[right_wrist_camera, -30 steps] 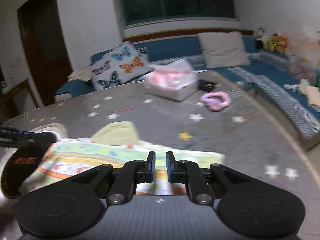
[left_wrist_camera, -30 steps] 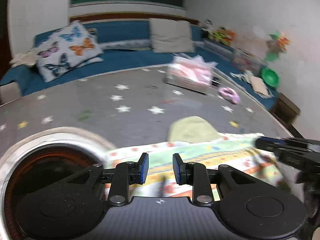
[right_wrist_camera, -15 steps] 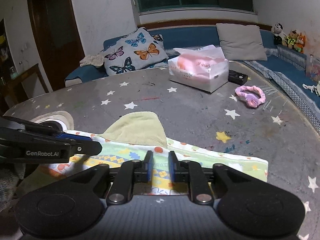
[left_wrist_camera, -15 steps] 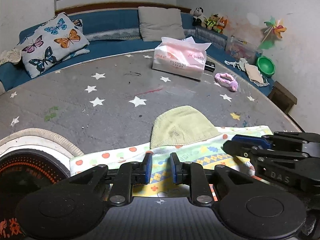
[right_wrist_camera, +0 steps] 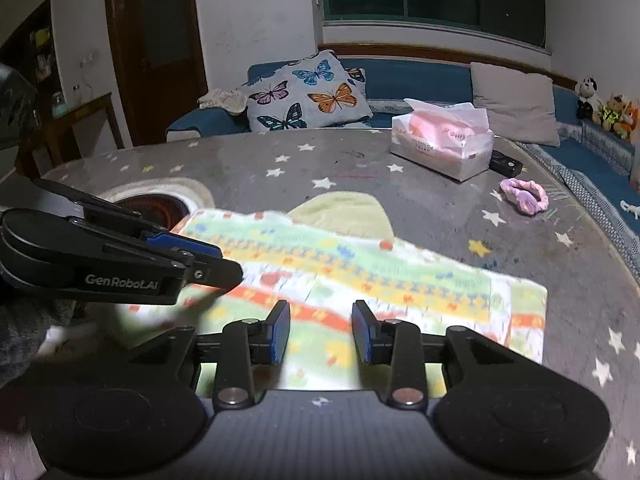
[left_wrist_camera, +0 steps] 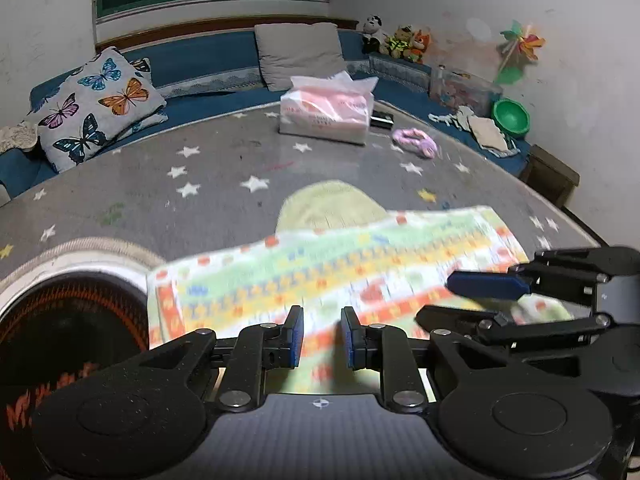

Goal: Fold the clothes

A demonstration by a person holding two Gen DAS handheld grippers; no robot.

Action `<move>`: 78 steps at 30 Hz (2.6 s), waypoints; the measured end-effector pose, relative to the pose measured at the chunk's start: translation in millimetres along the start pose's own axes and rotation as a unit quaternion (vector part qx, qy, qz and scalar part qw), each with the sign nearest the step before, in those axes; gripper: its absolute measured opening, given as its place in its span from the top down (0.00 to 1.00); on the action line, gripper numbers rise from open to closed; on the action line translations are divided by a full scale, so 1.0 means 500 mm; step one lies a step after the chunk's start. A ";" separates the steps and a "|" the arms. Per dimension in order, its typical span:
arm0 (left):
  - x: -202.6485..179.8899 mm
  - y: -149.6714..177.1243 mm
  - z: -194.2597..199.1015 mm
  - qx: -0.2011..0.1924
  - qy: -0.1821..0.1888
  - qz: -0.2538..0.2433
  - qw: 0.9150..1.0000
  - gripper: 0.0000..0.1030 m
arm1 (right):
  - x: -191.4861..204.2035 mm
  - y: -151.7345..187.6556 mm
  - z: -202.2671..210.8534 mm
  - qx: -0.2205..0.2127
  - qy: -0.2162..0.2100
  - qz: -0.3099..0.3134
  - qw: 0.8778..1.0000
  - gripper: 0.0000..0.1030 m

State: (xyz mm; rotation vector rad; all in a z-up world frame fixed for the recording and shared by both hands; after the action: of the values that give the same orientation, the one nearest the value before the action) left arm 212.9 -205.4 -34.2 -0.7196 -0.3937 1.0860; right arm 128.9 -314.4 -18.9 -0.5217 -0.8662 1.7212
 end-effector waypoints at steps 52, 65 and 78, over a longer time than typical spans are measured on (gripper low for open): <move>0.007 0.207 0.171 -0.032 -0.055 0.040 0.997 0.00 | 0.063 0.160 0.157 -0.033 0.114 -0.074 0.990 0.00; -0.011 0.222 0.194 -0.044 -0.059 0.034 0.997 0.00 | 0.077 0.176 0.178 -0.039 0.118 -0.084 0.989 0.00; -0.018 0.233 0.207 -0.048 -0.058 0.033 0.997 0.00 | 0.093 0.183 0.186 -0.044 0.112 -0.089 0.989 0.00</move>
State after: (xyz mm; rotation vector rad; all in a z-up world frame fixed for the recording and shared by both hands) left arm 68.4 -146.7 -41.4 -0.7606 -0.5264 1.1799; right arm -9.3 -310.9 -26.1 -0.6634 -0.8036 1.4363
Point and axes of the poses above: each gripper's, at about its wrist camera, not at the fingertips, and z roughly against the way its jaws point, x to its left, y to its underside, the point moved 4 cm from there along -z, roughly the way its jaws point, and after that the axes turned 2 degrees about -y, right-handed, at the moved point
